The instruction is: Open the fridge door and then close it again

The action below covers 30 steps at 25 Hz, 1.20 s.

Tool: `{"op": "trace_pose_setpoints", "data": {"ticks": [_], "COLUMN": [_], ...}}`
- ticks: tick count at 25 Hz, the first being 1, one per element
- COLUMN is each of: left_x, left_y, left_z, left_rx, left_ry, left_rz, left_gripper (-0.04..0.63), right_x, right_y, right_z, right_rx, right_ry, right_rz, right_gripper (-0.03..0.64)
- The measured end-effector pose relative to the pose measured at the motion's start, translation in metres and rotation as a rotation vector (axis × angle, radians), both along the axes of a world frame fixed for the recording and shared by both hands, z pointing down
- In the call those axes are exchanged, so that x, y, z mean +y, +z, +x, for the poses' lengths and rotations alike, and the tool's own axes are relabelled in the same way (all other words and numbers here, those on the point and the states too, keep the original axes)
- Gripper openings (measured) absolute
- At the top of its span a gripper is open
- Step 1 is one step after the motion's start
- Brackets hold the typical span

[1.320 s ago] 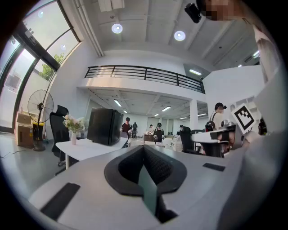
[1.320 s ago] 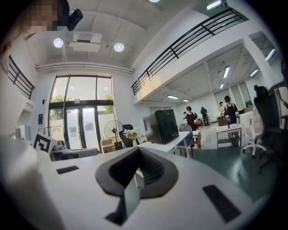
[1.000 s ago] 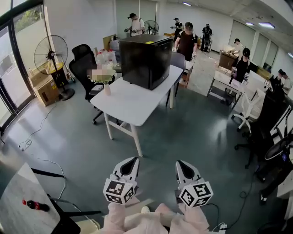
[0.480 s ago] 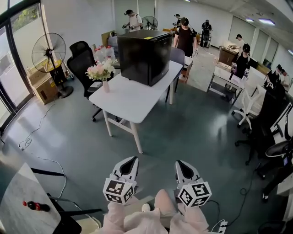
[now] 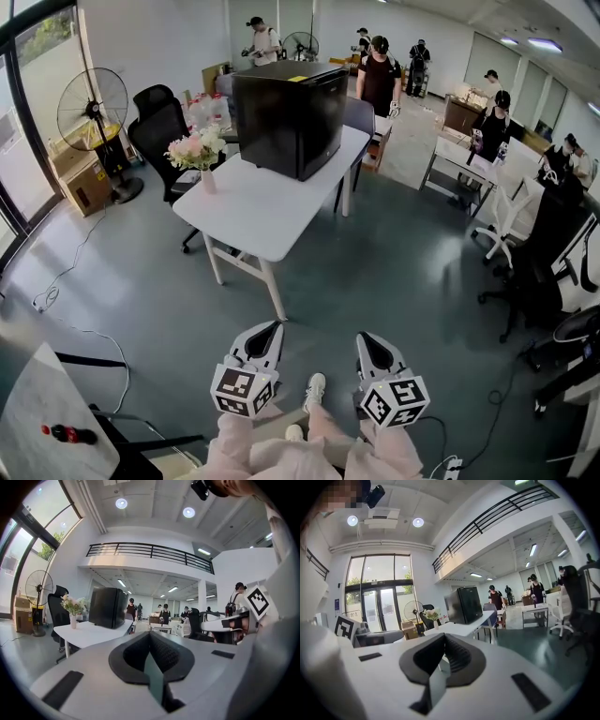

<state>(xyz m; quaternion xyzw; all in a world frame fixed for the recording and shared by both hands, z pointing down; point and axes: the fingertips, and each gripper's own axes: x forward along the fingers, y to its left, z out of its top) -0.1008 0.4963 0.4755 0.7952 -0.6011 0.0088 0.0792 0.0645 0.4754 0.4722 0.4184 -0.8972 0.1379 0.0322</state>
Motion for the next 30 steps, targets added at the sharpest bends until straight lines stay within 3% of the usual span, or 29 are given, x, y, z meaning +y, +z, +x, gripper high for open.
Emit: {"op": "trace_pose_setpoints", "data": {"ticks": [17, 30], "left_x": [-0.143, -0.239], "left_y": [-0.008, -0.010], "left_z": [-0.014, -0.022], "left_rx": [-0.043, -0.027], "left_ry": [0.018, -0.039], "left_rz": [-0.018, -0.003], "left_gripper": [0.011, 0.011], "right_x": [-0.150, -0.252], "right_y": [-0.004, -0.007], "right_z": [-0.017, -0.021], "right_rx": [-0.011, -0.013], "right_ry": [0.010, -0.035], "right_rz": [-0.021, -0.002], "right_gripper": [0.011, 0.011]}}
